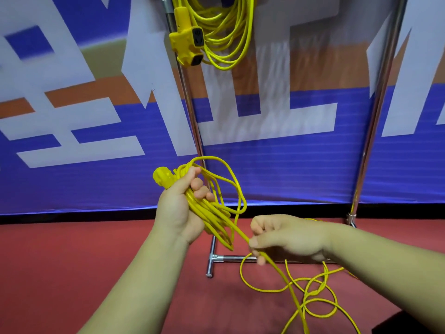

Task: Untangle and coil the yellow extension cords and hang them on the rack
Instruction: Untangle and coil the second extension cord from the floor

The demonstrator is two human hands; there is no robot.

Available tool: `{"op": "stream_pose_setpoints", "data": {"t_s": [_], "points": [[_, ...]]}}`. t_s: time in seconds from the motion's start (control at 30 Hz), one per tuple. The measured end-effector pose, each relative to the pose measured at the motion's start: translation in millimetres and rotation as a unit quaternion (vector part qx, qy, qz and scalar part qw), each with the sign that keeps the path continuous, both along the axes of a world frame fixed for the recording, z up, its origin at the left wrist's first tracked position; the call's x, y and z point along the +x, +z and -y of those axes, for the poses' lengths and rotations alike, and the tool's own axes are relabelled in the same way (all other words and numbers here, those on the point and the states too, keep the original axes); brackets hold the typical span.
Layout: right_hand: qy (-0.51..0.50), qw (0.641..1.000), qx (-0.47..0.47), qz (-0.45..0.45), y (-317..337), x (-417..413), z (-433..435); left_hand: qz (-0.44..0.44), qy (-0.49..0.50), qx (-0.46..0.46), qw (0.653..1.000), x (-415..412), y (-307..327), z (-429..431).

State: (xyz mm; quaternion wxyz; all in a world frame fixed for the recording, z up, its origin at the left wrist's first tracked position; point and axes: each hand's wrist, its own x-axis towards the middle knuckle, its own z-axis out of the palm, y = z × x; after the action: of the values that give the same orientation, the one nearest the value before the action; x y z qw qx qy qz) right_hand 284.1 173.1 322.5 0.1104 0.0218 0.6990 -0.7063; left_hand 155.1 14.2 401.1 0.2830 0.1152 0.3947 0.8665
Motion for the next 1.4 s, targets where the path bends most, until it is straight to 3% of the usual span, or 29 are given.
{"op": "stream_pose_setpoints", "data": {"t_s": [0.07, 0.13, 0.23, 0.37, 0.5, 0.67, 0.93, 1.17, 1.33, 1.4], "points": [[0.026, 0.999, 0.007, 0.036, -3, 2, -8, 0.012, 0.017, 0.016, 1.000, -11, 1, 10], [0.039, 0.992, 0.082, 0.084, -8, 7, -17, 0.023, 0.031, 0.028, 0.999, -23, 1, 19], [-0.040, 0.982, 0.155, 0.103, -10, 11, -33, 0.000, 0.042, -0.013, 0.999, -33, -5, 28], [-0.220, 0.969, 0.110, 0.028, 3, 9, -42, -0.085, 0.021, -0.110, 0.990, -25, -18, 22], [-0.278, 0.953, 0.092, -0.076, 23, 5, -31, -0.140, -0.014, -0.162, 0.977, -4, -26, 4], [-0.229, 0.959, 0.074, -0.151, 44, 12, -20, -0.200, -0.062, -0.236, 0.949, 18, -46, -19], [-0.204, 0.961, 0.047, -0.181, 54, 25, -28, -0.284, -0.215, -0.244, 0.902, 27, -51, -30], [-0.178, 0.979, 0.003, -0.100, 45, 30, -58, -0.231, -0.119, -0.165, 0.951, 6, -29, -29], [-0.114, 0.985, 0.129, -0.008, 31, 40, -75, -0.129, -0.016, -0.101, 0.986, -34, -23, -14], [-0.117, 0.986, 0.117, 0.013, 29, 40, -76, -0.096, 0.018, -0.113, 0.989, -47, -28, -8]]}}
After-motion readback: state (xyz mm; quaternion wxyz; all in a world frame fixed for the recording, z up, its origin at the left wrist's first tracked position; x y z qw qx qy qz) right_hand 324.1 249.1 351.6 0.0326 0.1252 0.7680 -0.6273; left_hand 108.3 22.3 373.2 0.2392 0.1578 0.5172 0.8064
